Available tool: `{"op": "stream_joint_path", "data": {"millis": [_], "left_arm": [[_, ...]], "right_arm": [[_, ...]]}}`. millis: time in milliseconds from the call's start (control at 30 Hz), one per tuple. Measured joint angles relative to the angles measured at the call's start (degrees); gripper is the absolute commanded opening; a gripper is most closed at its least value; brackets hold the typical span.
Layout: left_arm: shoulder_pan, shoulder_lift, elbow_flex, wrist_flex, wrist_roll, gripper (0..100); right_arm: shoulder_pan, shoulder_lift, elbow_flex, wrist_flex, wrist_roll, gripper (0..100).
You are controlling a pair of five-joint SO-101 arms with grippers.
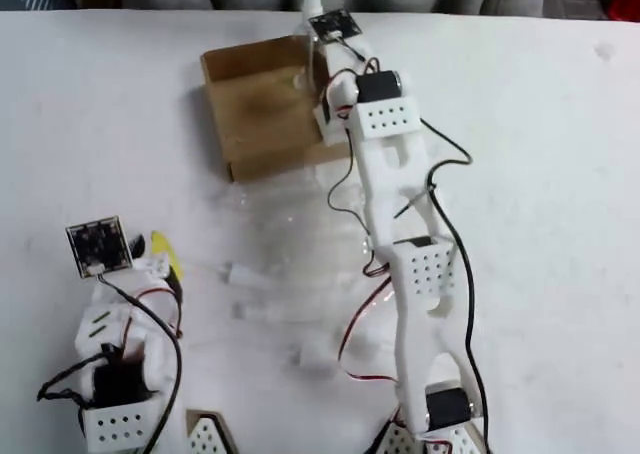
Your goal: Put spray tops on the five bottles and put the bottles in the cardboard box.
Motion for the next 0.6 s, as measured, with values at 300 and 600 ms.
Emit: {"op": "stream_joint_path", "data": {"millis": [300,600], "left_arm": [[0.00,0.00,0.00,0.00,0.00,7],[0.00,0.00,0.00,0.00,0.00,7]], "right_arm": [[-0.09,-3.08,0.18,0.00,0.00,20.8],[-0.18,-6.42,0.44,-0.09,0.00,20.8]]}}
